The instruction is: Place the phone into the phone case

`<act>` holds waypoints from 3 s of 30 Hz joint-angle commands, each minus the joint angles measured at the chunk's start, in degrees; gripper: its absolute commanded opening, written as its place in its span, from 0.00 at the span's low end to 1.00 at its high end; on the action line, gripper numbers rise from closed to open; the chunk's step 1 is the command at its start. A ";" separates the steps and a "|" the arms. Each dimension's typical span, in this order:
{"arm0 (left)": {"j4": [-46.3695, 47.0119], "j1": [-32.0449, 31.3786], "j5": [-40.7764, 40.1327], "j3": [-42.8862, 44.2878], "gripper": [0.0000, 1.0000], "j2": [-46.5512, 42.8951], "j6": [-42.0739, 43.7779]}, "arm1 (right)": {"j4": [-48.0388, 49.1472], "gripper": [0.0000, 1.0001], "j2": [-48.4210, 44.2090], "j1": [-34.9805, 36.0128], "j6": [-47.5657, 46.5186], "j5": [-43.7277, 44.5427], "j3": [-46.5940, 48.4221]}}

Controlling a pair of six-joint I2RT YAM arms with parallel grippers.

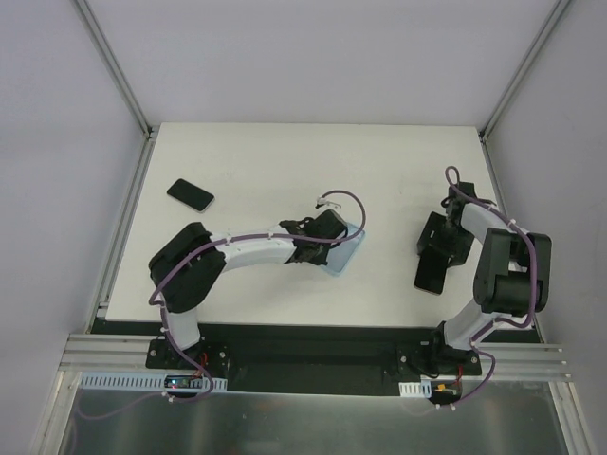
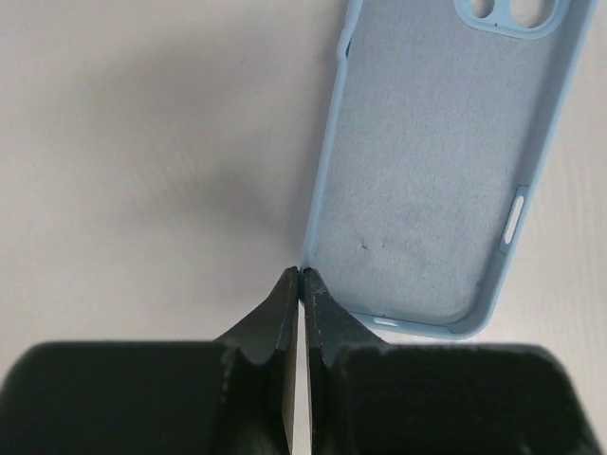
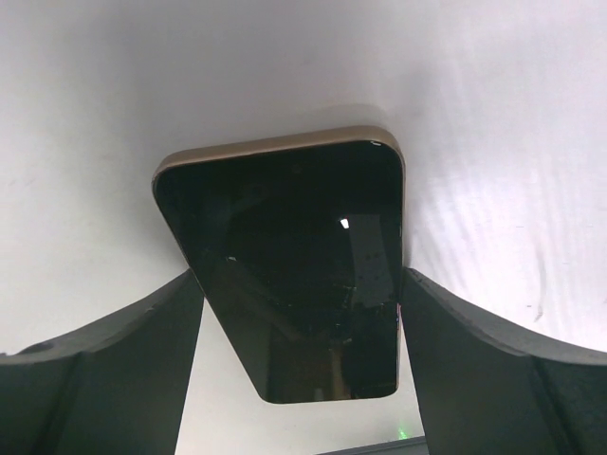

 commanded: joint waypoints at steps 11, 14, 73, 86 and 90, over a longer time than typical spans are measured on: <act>2.92 0.27 11.03 -20.07 0.09 -16.30 -22.87 | 1.15 0.62 1.90 13.21 -0.43 -8.80 0.39; 6.19 0.27 14.89 -20.86 0.27 -19.29 -21.91 | 1.24 0.61 2.33 13.74 -0.34 -10.12 0.39; 6.29 15.54 19.04 -30.70 0.35 -36.53 -20.67 | 11.52 0.51 -0.22 34.75 25.49 -31.48 10.05; 8.04 18.37 24.49 -24.65 0.30 -25.73 -15.31 | -5.17 0.70 0.49 36.77 11.62 -8.29 16.74; 8.83 19.25 25.89 -24.12 0.20 -21.34 -16.28 | -4.22 0.67 1.01 36.77 10.99 -8.19 13.93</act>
